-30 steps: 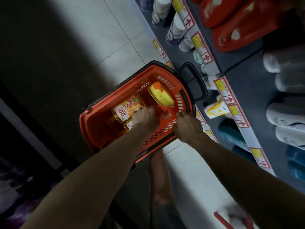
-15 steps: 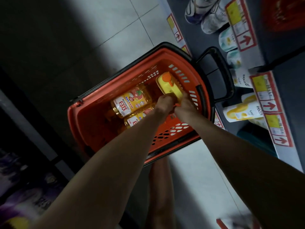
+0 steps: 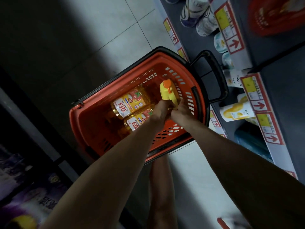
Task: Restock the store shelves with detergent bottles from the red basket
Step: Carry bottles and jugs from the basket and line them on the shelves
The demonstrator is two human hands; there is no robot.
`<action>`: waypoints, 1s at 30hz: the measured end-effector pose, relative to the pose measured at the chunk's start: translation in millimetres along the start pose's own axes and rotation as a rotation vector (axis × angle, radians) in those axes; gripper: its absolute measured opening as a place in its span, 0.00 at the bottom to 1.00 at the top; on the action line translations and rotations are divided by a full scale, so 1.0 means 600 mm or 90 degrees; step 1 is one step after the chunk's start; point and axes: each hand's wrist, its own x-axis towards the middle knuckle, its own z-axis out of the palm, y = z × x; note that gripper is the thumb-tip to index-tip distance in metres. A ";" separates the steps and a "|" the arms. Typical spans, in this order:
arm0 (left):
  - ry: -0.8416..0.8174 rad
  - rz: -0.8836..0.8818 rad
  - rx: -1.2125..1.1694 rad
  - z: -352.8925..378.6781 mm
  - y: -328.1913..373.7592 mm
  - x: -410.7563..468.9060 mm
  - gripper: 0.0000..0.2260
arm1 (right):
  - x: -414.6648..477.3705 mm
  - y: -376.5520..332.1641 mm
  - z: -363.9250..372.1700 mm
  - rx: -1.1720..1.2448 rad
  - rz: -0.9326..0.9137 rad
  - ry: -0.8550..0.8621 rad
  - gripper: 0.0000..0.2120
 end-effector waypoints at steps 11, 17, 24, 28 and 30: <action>-0.023 0.042 -0.067 -0.031 -0.012 -0.150 0.09 | -0.127 0.013 -0.009 0.002 -0.092 0.094 0.21; -0.049 0.088 -0.063 -0.057 0.025 -0.237 0.09 | -0.218 -0.022 -0.028 0.034 -0.152 0.158 0.21; -0.144 0.127 0.055 -0.086 0.080 -0.407 0.16 | -0.386 -0.060 -0.070 0.061 -0.212 0.212 0.20; -0.226 0.174 0.112 -0.120 0.112 -0.524 0.18 | -0.504 -0.099 -0.104 0.065 -0.268 0.249 0.21; -0.242 0.207 0.133 -0.136 0.128 -0.583 0.16 | -0.565 -0.117 -0.123 0.060 -0.295 0.266 0.20</action>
